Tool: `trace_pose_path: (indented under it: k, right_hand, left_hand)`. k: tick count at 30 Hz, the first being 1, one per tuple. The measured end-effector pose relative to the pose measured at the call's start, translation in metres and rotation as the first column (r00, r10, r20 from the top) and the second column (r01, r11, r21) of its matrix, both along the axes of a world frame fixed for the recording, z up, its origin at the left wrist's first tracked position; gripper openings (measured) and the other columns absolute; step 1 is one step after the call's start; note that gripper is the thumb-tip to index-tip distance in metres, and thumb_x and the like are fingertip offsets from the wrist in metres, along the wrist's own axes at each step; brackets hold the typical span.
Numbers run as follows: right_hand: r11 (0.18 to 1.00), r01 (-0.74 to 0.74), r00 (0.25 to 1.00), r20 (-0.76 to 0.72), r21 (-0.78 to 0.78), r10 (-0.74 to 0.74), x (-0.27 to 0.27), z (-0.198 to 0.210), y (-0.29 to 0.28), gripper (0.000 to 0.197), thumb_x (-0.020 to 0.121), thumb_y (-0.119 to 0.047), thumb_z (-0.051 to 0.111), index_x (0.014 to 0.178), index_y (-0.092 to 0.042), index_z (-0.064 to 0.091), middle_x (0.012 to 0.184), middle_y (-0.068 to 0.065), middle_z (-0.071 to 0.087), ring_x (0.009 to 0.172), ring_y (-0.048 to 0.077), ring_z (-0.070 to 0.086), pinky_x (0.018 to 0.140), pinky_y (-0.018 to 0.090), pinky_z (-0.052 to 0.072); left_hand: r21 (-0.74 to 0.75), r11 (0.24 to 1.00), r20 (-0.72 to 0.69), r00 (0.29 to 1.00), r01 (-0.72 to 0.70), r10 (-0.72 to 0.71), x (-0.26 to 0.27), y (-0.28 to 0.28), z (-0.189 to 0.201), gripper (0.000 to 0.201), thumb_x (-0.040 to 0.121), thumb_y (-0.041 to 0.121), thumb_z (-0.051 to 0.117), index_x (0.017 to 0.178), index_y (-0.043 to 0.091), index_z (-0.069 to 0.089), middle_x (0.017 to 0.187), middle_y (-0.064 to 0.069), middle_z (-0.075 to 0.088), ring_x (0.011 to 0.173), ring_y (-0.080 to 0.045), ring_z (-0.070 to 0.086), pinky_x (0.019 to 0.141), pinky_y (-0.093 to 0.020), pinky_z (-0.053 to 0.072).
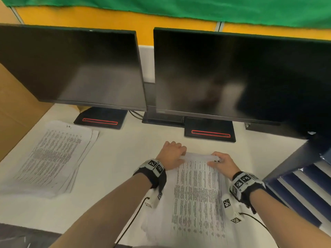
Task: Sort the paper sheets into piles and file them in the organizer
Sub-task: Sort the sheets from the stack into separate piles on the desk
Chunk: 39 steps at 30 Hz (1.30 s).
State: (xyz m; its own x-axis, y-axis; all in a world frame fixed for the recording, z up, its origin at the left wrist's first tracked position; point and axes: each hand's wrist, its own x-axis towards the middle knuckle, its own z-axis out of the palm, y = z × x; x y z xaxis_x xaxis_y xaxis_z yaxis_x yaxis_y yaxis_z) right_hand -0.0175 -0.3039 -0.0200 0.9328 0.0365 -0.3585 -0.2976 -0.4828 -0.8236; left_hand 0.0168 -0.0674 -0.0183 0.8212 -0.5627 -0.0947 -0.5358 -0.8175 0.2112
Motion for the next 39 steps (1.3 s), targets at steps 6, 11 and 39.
trace_pose_path:
  k: [6,11,39]
  right_hand:
    - [0.98,0.109,0.99,-0.105,0.165,-0.092,-0.007,-0.002,-0.012,0.019,0.08,0.002,0.065,0.098,0.007,0.06,0.104,0.03,0.064,0.088,0.033,0.065,0.088,0.047,0.05]
    - [0.962,0.167,0.978,-0.159,0.218,-0.134,-0.012,-0.006,-0.015,0.022,0.082,0.003,0.062,0.103,-0.003,0.06,0.105,0.022,0.067,0.096,0.035,0.066,0.09,0.049,0.051]
    - [0.879,0.403,0.914,-0.17,0.255,-0.369,-0.029,-0.025,-0.017,0.026,0.078,-0.023,0.073,0.087,-0.003,0.06,0.092,0.017,0.071,0.08,0.028,0.067,0.073,0.037,0.054]
  left_hand:
    - [0.015,0.998,0.001,0.998,0.057,-0.057,0.01,0.005,-0.002,0.012,0.09,0.023,0.051,0.086,0.016,0.059,0.09,-0.001,0.066,0.09,-0.022,0.052,0.084,-0.036,0.035]
    - [-0.013,0.999,-0.073,0.996,0.044,-0.045,0.016,0.005,0.0,0.014,0.095,0.018,0.044,0.09,0.01,0.054,0.093,-0.009,0.067,0.087,-0.029,0.058,0.078,-0.036,0.041]
    - [-0.169,0.964,-0.232,0.959,-0.205,0.163,0.004,0.015,-0.005,0.004,0.089,0.015,0.056,0.092,0.016,0.054,0.09,-0.002,0.061,0.08,-0.018,0.053,0.068,-0.026,0.04]
